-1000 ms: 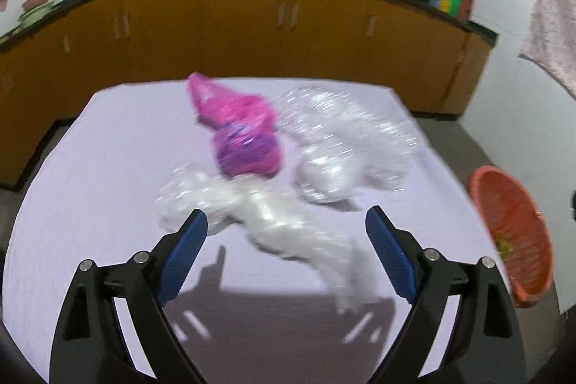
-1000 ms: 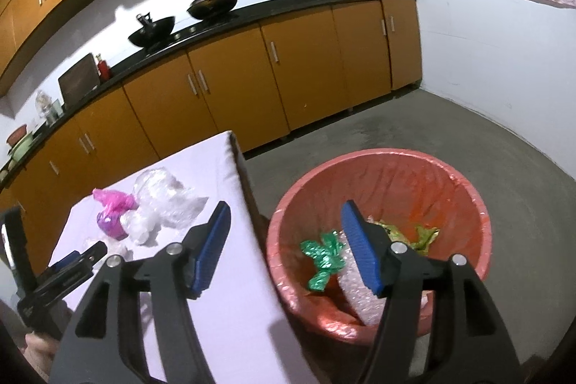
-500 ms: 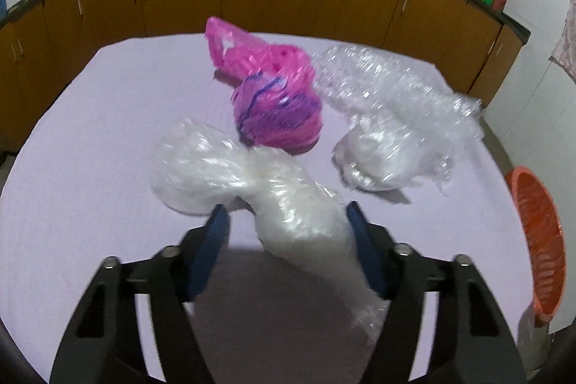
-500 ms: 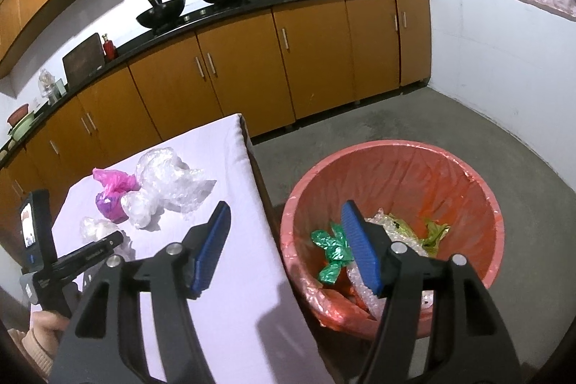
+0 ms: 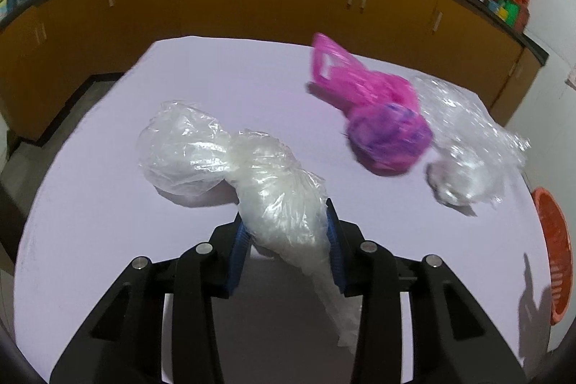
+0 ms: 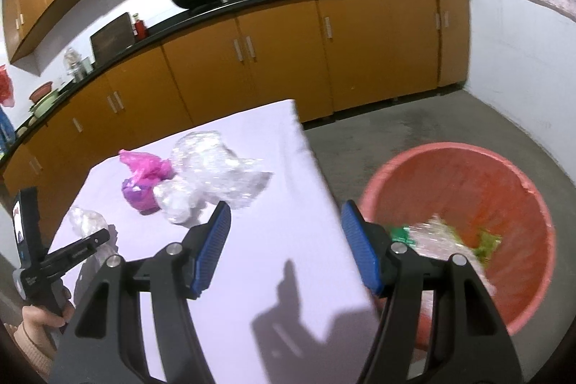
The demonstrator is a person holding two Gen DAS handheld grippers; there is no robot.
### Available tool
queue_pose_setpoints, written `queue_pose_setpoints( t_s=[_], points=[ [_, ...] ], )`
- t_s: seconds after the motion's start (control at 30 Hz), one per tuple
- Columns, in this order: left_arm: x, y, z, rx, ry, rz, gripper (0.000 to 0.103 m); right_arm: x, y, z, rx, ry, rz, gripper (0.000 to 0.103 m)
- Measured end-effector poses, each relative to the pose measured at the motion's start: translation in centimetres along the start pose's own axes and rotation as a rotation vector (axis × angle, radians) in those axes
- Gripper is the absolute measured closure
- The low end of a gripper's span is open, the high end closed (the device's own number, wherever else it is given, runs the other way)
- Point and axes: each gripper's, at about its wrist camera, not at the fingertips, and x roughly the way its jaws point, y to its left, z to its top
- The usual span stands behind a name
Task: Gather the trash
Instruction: 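Grasp a clear bag with the left tool while the right tool grasps bubble wrap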
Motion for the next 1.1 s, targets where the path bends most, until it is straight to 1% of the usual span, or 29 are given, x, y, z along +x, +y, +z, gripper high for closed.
queue_pose_setpoints(
  t_s=[0.1,0.23,0.3,0.33,0.37,0.5,0.6,0.7,0.8,0.87,0.9,0.93,0.97,1.03,1.1],
  points=[
    [-0.3,1.2,0.3,-0.016,-0.013,0.007,0.063,1.8,1.6,0.4,-0.013,0.011,0.035,0.040],
    [-0.5,2.4,0.7,-0.031,-0.028,0.014,0.063,4.6,3.7,1.9,-0.025,0.018,0.086,0.040],
    [-0.5,3.0,1.0,-0.044,-0.031,0.015,0.063,5.8,4.8,2.9,-0.026,0.020,0.107,0.032],
    [-0.6,3.2,1.1,-0.050,-0.033,0.015,0.063,6.4,5.3,3.4,-0.027,0.014,0.116,0.023],
    [-0.6,3.4,1.2,-0.056,-0.037,0.015,0.063,6.8,5.8,3.9,-0.031,0.008,0.121,0.019],
    [-0.9,4.1,1.5,-0.078,-0.051,0.014,0.063,10.0,8.2,5.8,-0.073,0.034,0.125,0.018],
    [-0.9,4.0,1.6,-0.075,-0.059,0.018,0.063,12.5,9.3,6.1,-0.104,0.082,0.115,0.018],
    [-0.9,4.1,1.7,-0.071,-0.063,0.023,0.063,14.3,9.7,5.7,-0.124,0.131,0.102,0.020],
    [-0.8,4.0,1.7,-0.065,-0.063,0.028,0.063,15.6,9.5,5.1,-0.138,0.172,0.087,0.031],
    [-0.8,4.0,1.7,-0.060,-0.061,0.030,0.063,16.2,9.3,4.8,-0.138,0.204,0.088,0.050],
    [-0.7,4.0,1.7,-0.058,-0.060,0.029,0.063,16.5,9.2,4.6,-0.140,0.223,0.090,0.056],
    [-0.7,3.9,1.7,-0.057,-0.059,0.028,0.063,16.6,9.1,4.4,-0.143,0.232,0.087,0.067],
    [-0.7,3.8,1.7,-0.056,-0.059,0.027,0.063,16.6,8.9,4.2,-0.147,0.240,0.082,0.074],
    [-0.7,3.5,1.6,-0.050,-0.058,0.024,0.063,16.1,8.5,4.1,-0.141,0.241,0.091,0.080],
    [-0.8,3.2,1.7,-0.044,-0.060,0.019,0.063,15.0,8.0,4.1,-0.128,0.222,0.099,0.083]
  ],
)
